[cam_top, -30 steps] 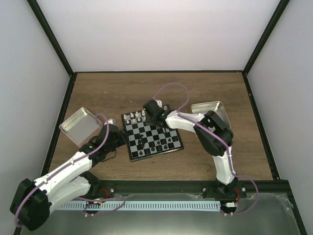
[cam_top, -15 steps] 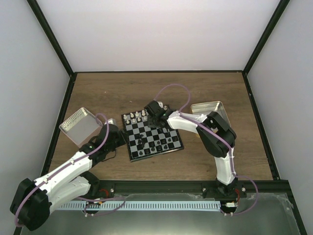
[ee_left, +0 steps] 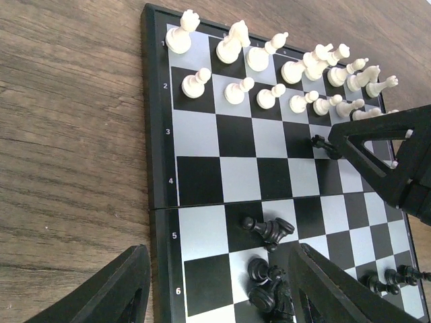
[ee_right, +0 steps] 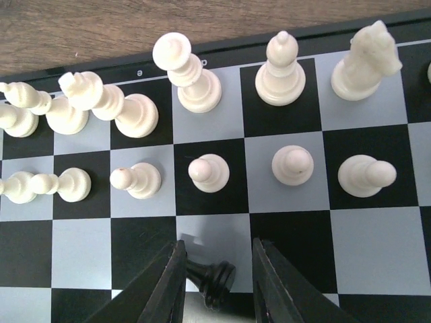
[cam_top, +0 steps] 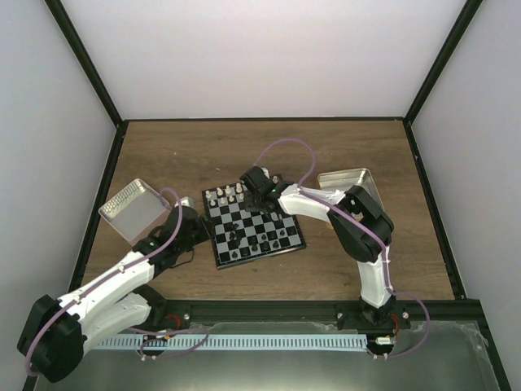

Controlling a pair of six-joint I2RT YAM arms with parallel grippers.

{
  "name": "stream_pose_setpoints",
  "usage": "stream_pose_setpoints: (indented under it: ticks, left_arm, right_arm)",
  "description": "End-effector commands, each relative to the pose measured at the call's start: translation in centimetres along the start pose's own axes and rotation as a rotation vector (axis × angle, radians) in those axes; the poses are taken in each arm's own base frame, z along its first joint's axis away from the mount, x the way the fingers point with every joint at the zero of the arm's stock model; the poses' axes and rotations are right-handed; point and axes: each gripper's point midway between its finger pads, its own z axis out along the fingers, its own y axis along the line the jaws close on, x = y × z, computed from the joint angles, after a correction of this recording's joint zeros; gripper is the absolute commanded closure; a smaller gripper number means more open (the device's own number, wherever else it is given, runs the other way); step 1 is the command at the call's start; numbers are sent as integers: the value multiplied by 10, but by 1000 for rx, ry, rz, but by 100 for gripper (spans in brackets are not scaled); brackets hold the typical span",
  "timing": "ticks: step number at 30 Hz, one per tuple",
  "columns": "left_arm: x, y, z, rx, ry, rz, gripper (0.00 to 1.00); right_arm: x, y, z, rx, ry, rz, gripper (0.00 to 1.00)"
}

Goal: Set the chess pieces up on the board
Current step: Pick up the chess piece from the chessboard.

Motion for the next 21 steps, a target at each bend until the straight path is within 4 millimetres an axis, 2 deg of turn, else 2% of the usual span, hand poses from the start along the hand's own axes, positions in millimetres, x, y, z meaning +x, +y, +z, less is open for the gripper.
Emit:
stream_pose_setpoints:
  ticks: [1, 12, 21]
  left_arm:
    - [-1, -1, 2, 10, -1, 2, 42]
    - [-1, -3, 1, 18, -3, 1, 42]
    - [0, -2, 0, 18, 0, 1, 42]
  right_arm:
    - [-10, 14, -4, -41, -20, -17, 72]
    - [13, 27, -14, -183, 16, -264, 69]
    - [15, 28, -11, -185, 25, -422, 65]
